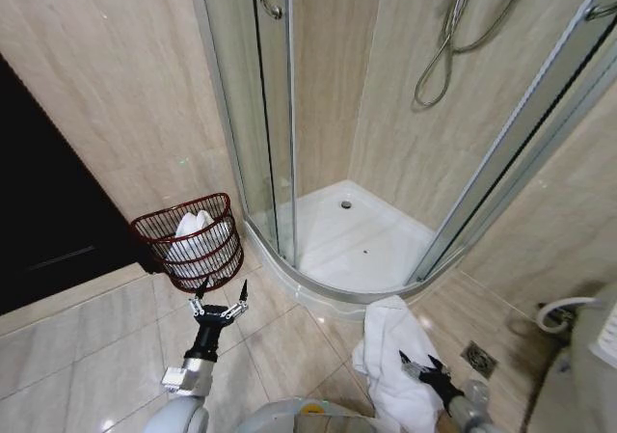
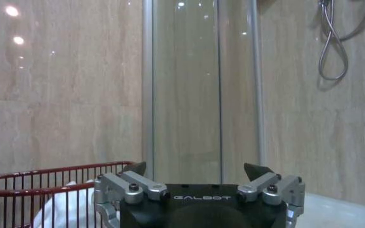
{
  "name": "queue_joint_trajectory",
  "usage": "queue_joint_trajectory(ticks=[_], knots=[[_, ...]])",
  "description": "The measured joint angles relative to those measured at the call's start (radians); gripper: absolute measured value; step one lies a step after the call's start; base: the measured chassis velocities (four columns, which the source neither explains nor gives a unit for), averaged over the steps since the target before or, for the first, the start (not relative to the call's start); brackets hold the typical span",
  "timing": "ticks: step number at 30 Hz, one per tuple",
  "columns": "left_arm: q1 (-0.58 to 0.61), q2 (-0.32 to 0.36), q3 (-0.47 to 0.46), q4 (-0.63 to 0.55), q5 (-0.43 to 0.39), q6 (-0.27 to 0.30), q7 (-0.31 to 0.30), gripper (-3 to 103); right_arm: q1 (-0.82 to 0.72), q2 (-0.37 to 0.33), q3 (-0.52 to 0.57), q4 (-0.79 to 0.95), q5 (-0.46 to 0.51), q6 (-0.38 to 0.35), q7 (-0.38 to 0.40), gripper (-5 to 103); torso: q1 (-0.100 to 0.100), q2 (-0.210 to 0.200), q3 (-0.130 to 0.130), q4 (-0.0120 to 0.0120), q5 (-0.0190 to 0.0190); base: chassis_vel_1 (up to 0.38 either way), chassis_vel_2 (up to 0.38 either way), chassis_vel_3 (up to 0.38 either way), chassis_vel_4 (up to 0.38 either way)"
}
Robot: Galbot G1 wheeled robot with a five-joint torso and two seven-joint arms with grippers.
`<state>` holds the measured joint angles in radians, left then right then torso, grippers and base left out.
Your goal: Discard the used towel into the hamper.
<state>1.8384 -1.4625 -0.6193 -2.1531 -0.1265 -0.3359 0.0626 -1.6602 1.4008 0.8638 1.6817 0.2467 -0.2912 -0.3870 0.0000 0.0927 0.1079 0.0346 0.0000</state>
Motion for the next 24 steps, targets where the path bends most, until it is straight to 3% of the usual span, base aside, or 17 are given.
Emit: queue_joint_trajectory(ticks=[8, 24], knots=[[-0.001, -0.006, -0.003, -0.005, -0.002, -0.001, -0.001, 100, 0.103, -0.01, -0.027, -0.087, -0.064, -0.038, 0.013, 100, 0.0, 0.0, 0.0, 0.0, 0.0, 0.0, 0.0, 0.0, 0.0], [-0.004, -0.009, -0.018, -0.015, -0.006, 0.003, -0.002, 100, 0.181, -0.009, -0.071, -0.207, -0.07, -0.042, 0.044, 100, 0.001, 0.001, 0.0, 0.0, -0.0001, 0.0, 0.0, 0.0, 0.0]])
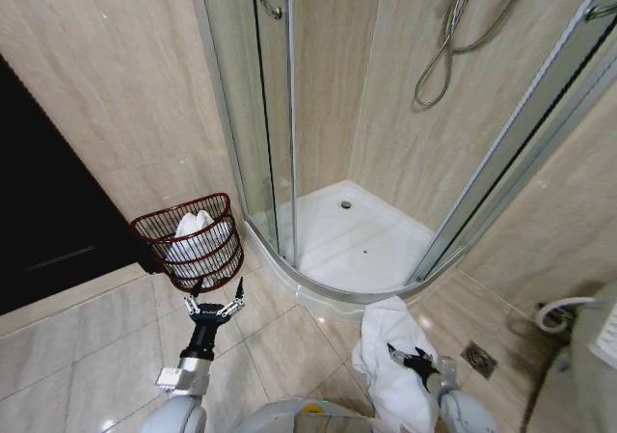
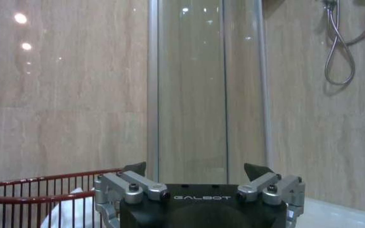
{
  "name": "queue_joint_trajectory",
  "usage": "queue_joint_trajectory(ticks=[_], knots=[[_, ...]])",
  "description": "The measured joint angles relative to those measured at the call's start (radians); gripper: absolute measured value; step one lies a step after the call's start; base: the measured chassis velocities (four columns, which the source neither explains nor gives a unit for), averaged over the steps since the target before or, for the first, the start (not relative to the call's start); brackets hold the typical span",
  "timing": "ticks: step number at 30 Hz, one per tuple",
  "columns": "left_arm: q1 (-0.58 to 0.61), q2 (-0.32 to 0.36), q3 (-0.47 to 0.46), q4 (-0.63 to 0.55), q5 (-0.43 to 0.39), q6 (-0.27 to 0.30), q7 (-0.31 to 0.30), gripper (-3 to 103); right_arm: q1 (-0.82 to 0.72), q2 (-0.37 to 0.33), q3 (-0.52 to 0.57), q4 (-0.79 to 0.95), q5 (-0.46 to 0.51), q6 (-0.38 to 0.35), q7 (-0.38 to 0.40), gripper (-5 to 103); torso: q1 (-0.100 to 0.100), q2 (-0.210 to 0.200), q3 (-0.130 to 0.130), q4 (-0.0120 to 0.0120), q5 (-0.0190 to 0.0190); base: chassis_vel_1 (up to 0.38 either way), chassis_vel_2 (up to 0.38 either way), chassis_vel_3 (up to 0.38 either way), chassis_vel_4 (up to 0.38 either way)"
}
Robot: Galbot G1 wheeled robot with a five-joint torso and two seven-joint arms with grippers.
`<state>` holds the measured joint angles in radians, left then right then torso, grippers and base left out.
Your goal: Discard the used towel into the hamper.
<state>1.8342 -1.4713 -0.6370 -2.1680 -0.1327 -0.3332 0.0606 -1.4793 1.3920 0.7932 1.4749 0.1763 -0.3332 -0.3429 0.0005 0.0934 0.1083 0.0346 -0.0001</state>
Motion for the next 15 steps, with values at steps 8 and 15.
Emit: queue_joint_trajectory(ticks=[8, 15], knots=[[-0.003, -0.007, 0.002, 0.0, 0.0, 0.002, 0.001, 100, 0.005, 0.0, 0.0, -0.005, 0.003, 0.0, 0.003, 94, 0.0, 0.0, 0.0, 0.0, 0.0001, 0.0, 0.0, 0.0, 0.0], [-0.003, -0.014, -0.002, -0.004, -0.001, 0.002, 0.0, 100, 0.004, -0.005, 0.005, -0.015, 0.018, 0.004, 0.002, 74, 0.0, 0.0, 0.0, 0.0, 0.0001, 0.0, 0.0, 0.0, 0.0]])
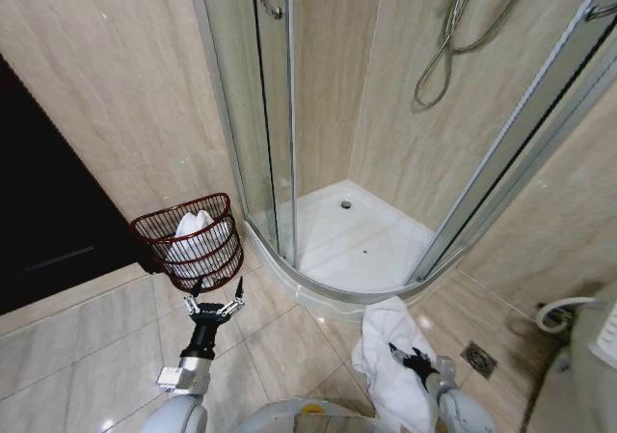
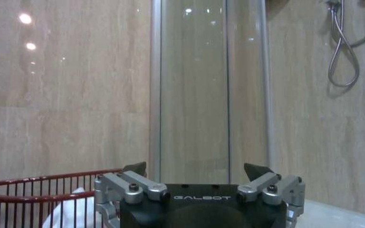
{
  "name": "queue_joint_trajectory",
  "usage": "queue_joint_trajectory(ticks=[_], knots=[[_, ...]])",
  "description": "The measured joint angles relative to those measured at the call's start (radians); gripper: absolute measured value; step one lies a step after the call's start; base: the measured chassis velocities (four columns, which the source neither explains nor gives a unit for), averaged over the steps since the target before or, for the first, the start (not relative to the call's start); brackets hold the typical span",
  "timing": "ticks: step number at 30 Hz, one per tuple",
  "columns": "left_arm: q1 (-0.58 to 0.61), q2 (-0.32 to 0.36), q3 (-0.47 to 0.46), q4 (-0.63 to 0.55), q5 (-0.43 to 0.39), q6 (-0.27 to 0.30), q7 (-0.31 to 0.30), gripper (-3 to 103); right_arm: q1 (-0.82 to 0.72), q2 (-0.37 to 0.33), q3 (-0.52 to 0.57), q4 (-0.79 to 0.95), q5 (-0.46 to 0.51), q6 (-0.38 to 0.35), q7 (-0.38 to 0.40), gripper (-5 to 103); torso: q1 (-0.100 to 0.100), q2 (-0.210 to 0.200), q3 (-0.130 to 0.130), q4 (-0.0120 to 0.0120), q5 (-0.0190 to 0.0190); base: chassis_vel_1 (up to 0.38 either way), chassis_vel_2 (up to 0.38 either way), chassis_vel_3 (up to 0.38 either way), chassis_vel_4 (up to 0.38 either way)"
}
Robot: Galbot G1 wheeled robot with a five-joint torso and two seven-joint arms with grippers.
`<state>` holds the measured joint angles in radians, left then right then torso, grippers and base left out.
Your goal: Discard the used towel into the hamper.
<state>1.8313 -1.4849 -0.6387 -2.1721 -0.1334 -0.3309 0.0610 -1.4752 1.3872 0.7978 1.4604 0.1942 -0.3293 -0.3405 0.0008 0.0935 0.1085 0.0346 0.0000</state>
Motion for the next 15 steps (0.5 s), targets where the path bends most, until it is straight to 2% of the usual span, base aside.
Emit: queue_joint_trajectory(ticks=[1, 2, 4, 7, 8, 10, 15], knots=[[0.0, 0.0, 0.0, 0.0, 0.0, 0.0, 0.0, 100, 0.0, 0.0, 0.0, 0.0, 0.0, 0.0, 0.0, 74, 0.0, 0.0, 0.0, 0.0, 0.0, 0.0, 0.0, 0.0, 0.0], [0.0, -0.002, 0.0, -0.002, 0.0, 0.0, 0.0, 100, 0.0, -0.001, 0.001, -0.001, 0.002, 0.0, -0.001, 66, 0.0, 0.0, 0.0, 0.0, 0.0, 0.0, 0.0, 0.0, 0.0], [0.0, -0.002, 0.0, -0.004, 0.0, 0.0, 0.0, 100, 0.0, -0.001, 0.002, -0.002, 0.003, 0.0, -0.001, 63, 0.0, 0.0, 0.0, 0.0, 0.0, 0.0, 0.0, 0.0, 0.0], [0.0, -0.003, -0.001, -0.011, 0.0, 0.0, 0.0, 100, -0.001, -0.001, 0.009, -0.009, 0.005, 0.01, -0.005, 51, 0.0, 0.0, 0.0, 0.0001, 0.0001, 0.0, 0.0, 0.0, 0.0], [0.0, -0.003, -0.001, -0.011, 0.0, 0.0, 0.0, 100, -0.001, -0.001, 0.009, -0.009, 0.005, 0.01, -0.005, 51, 0.0, 0.0, 0.0, 0.0001, 0.0001, 0.0, 0.0, 0.0, 0.0], [0.0, -0.003, -0.001, -0.015, 0.0, 0.001, -0.001, 100, -0.003, 0.0, 0.013, -0.01, 0.007, 0.015, -0.009, 44, 0.0, 0.0, 0.0, 0.0001, 0.0001, 0.0, 0.0, 0.0, 0.0], [0.001, -0.004, 0.0, -0.022, 0.001, 0.002, -0.001, 100, -0.007, 0.002, 0.018, -0.009, 0.008, 0.027, -0.011, 33, 0.0, 0.0, 0.0, 0.0, 0.0001, 0.0, 0.0, 0.0, 0.0]])
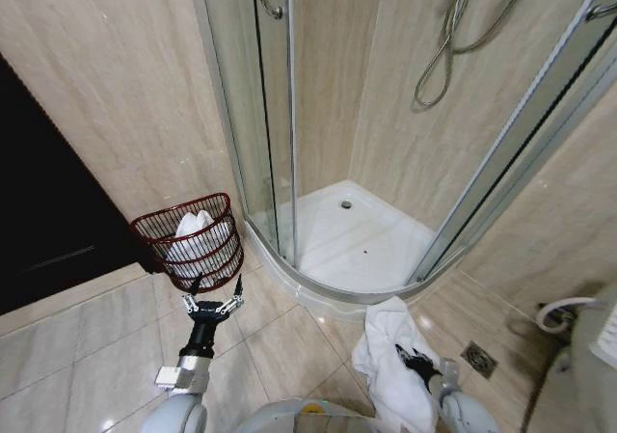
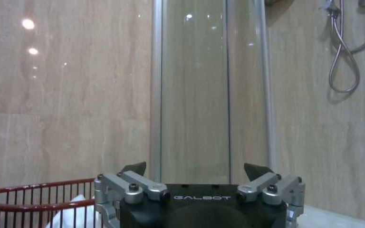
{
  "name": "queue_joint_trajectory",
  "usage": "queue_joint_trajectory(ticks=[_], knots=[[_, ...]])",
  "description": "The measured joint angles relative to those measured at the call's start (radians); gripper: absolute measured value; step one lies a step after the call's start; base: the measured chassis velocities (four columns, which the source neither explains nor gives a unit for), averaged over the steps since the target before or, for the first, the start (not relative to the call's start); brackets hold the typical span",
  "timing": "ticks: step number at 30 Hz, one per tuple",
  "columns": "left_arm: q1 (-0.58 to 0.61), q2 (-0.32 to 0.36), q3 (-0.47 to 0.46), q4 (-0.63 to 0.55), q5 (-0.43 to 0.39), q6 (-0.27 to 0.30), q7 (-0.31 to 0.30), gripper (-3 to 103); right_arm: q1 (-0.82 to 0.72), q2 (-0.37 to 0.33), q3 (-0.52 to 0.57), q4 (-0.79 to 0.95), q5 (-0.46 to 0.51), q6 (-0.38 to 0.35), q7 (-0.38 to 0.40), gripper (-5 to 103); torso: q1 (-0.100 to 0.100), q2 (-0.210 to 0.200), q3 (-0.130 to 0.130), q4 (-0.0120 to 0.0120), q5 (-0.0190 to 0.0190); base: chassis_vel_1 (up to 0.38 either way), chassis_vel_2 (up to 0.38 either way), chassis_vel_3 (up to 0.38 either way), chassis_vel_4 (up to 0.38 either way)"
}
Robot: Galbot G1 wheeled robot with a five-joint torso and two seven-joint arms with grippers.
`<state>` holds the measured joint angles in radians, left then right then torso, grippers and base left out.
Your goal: Discard the used towel into the hamper.
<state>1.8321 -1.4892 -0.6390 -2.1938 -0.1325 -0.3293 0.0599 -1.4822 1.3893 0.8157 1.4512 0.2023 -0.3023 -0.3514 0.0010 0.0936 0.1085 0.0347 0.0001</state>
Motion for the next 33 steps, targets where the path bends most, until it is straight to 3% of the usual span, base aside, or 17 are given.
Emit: queue_joint_trajectory(ticks=[5, 14, 17, 18, 24, 33], knots=[[0.007, 0.001, -0.002, -0.015, 0.0, 0.0, 0.0, 100, -0.009, 0.015, 0.0, 0.019, 0.016, 0.031, 0.032, 19, 0.0, 0.0, 0.0, 0.0, 0.0001, 0.0, 0.0, 0.0, 0.0], [0.025, 0.003, -0.007, -0.038, -0.007, -0.006, 0.0, 100, -0.053, 0.041, 0.015, 0.097, 0.099, 0.077, 0.106, 16, 0.0, 0.0, 0.0, 0.0001, 0.0001, 0.0, 0.0, 0.0, 0.0], [0.032, 0.007, 0.009, -0.039, -0.002, -0.015, 0.001, 100, -0.12, 0.068, 0.027, 0.159, 0.116, 0.19, 0.181, 16, 0.0, 0.0, 0.0, 0.0, 0.0, 0.0, 0.0, 0.0, 0.0], [0.032, 0.007, 0.009, -0.039, -0.002, -0.015, 0.001, 100, -0.12, 0.068, 0.027, 0.159, 0.116, 0.19, 0.181, 16, 0.0, 0.0, 0.0, 0.0, 0.0, 0.0, 0.0, 0.0, 0.0], [0.036, 0.01, 0.052, -0.029, 0.008, -0.02, 0.004, 100, -0.275, 0.099, 0.063, 0.338, 0.131, 0.351, 0.223, 16, 0.0, 0.0, 0.0, -0.0002, 0.0, 0.0, 0.0, 0.0, 0.0], [0.04, 0.007, 0.114, -0.039, 0.01, -0.005, 0.001, 100, -0.406, 0.152, 0.075, 0.638, 0.115, 0.459, 0.251, 16, 0.0, 0.0, 0.0, -0.0001, 0.0001, 0.0, 0.0, 0.0, 0.0]])
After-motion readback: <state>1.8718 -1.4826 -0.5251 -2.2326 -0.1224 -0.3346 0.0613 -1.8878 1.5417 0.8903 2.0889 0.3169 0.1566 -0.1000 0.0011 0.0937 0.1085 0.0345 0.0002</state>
